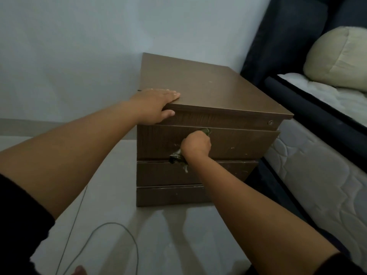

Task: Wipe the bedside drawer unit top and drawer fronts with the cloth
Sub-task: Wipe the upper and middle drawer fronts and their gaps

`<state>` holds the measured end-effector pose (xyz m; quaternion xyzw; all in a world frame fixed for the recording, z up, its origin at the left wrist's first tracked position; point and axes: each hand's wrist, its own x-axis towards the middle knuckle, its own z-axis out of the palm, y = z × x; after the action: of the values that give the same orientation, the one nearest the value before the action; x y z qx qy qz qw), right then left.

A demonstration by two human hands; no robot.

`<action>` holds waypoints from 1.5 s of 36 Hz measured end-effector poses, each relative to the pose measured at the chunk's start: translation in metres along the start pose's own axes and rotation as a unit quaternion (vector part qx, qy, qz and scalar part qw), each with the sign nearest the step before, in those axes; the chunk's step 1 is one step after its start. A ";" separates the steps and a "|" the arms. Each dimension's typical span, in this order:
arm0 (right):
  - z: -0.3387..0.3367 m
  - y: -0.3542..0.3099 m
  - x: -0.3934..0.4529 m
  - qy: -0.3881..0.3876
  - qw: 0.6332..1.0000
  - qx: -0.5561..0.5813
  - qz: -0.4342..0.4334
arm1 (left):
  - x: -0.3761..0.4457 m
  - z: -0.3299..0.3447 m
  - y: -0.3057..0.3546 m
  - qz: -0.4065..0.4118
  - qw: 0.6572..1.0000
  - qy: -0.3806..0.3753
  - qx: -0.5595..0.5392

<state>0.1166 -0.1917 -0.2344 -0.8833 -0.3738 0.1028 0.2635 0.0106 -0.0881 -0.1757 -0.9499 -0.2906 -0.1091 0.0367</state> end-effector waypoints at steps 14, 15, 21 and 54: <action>0.050 -0.073 -0.042 -0.018 0.997 0.070 -0.023 | -0.025 -0.009 -0.023 -0.029 0.996 -0.005 -0.080; 0.052 -0.077 -0.045 -0.030 0.996 0.070 -0.036 | -0.026 -0.009 -0.024 -0.030 0.996 -0.006 -0.086; 0.055 -0.087 -0.060 -0.052 0.990 0.018 -0.129 | -0.031 -0.013 -0.027 -0.039 0.994 -0.011 -0.101; 0.073 -0.018 -0.011 0.199 0.652 -0.301 -0.667 | -0.042 -0.001 -0.026 -0.052 0.998 0.026 0.013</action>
<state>0.0706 -0.1613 -0.2859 -0.4257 -0.8116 -0.3971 0.0491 -0.0377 -0.0894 -0.1840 -0.9298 -0.3398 -0.1320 0.0512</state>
